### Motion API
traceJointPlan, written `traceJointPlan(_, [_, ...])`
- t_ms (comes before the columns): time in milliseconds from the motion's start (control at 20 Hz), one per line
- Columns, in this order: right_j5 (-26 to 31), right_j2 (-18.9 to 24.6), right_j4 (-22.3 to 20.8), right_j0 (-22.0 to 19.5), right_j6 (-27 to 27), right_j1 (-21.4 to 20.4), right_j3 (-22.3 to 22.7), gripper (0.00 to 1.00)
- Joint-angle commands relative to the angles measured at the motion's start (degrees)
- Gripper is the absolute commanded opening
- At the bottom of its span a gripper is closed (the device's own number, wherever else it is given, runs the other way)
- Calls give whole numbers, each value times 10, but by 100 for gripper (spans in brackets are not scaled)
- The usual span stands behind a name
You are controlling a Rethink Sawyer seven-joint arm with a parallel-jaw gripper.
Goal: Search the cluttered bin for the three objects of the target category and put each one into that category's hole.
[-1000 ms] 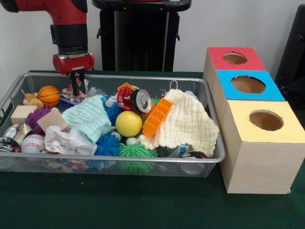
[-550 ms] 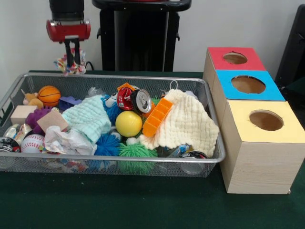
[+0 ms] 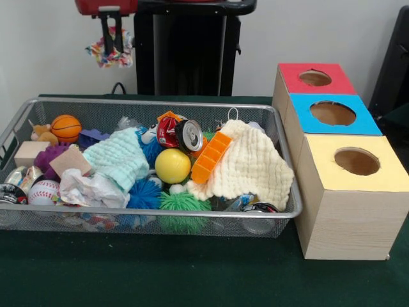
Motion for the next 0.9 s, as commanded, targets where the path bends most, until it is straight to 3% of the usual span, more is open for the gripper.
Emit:
traceJointPlan(50, [36, 42, 50, 88, 47, -34, 29, 0])
traceJointPlan(550, [-24, -106, 45, 273, 174, -8, 2, 0])
traceJointPlan(900, [-36, -181, 74, 369, 200, 12, -24, 0])
